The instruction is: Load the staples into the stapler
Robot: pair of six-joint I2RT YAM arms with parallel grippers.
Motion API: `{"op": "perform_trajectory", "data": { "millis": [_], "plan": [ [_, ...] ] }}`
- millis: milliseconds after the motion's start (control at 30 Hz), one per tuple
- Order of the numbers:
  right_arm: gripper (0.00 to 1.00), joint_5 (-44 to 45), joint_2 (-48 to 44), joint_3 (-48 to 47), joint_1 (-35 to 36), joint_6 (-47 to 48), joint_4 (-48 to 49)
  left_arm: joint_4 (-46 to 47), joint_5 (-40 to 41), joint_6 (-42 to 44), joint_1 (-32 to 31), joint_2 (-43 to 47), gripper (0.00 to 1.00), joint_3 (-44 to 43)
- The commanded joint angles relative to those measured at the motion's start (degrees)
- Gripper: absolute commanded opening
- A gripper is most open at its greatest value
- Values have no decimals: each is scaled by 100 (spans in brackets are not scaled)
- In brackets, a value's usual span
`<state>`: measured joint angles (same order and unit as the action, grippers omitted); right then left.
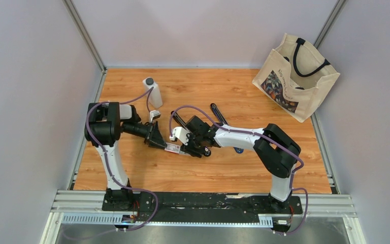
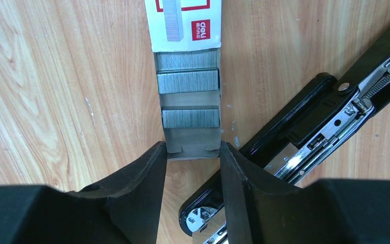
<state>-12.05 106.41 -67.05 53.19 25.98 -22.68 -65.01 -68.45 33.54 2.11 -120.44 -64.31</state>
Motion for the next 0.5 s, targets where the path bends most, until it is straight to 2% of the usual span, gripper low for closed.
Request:
{"op": "perform_trajectory", "data": {
  "millis": [0,100,133,200,233,467],
  "plan": [
    [46,1,-226,-63,-19,13,26,866,287,-663,123,819,52,147],
    [47,27,-191,-107,-19,13,53,1026,472,-858,176,1049,59,200],
    [47,36,-156,-133,-10,21,70,965,490,-840,184,1084,64,183],
    [48,71,-86,-203,-2,30,79,807,473,-761,211,1154,66,112],
    [48,89,-51,-238,-2,39,79,797,464,-779,228,1216,79,121],
    [48,151,274,-625,33,302,27,701,543,-875,527,1839,81,191]
  ]
}}
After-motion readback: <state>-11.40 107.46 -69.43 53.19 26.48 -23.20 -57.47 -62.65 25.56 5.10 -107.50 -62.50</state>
